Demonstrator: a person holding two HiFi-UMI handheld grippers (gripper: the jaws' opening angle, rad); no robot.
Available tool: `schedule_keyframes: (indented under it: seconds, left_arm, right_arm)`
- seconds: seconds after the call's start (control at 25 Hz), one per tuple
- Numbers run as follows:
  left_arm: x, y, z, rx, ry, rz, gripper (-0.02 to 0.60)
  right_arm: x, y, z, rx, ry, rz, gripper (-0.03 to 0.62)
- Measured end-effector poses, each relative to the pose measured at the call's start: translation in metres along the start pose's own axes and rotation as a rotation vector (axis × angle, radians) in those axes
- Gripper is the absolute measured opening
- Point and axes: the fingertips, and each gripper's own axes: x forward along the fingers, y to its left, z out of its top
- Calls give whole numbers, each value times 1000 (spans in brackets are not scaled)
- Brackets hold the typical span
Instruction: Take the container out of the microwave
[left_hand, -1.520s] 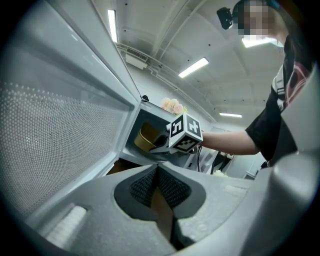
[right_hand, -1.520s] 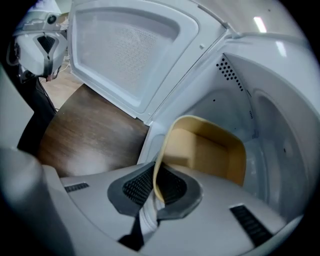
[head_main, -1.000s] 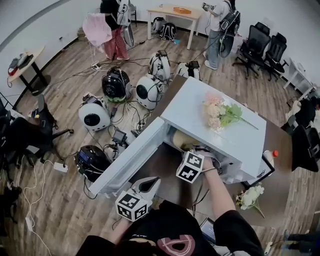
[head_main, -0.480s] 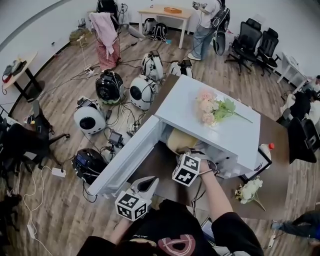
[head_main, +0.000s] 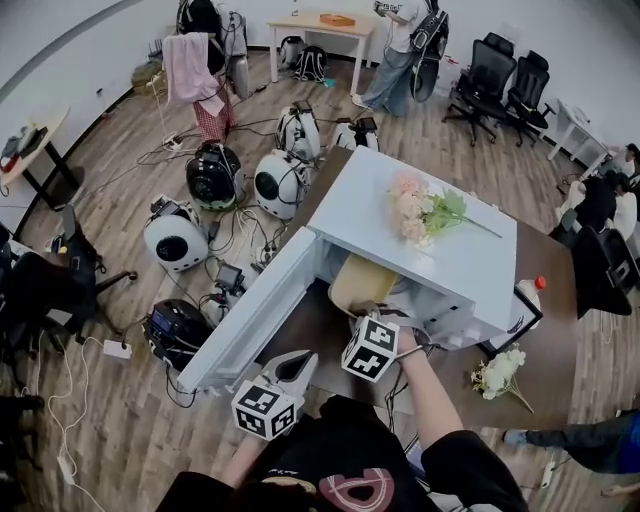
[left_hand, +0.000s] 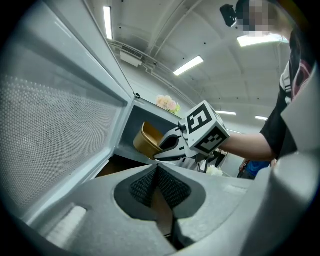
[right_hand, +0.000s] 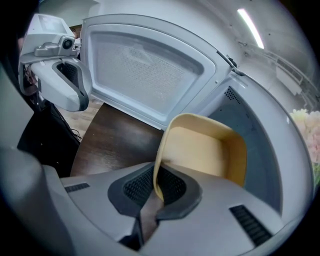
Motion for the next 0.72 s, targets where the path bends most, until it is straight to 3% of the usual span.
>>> schedule_keyframes:
  seconds: [0.36,0.72]
  left_arm:
    - [0,-4,-5,6,17,-17,8]
    - [6,-10,-7,12,35,-41,9]
  right_arm:
    - [-12,10,-6,20,15,-29,21]
    - [-23,35,-16,39,32,30,21]
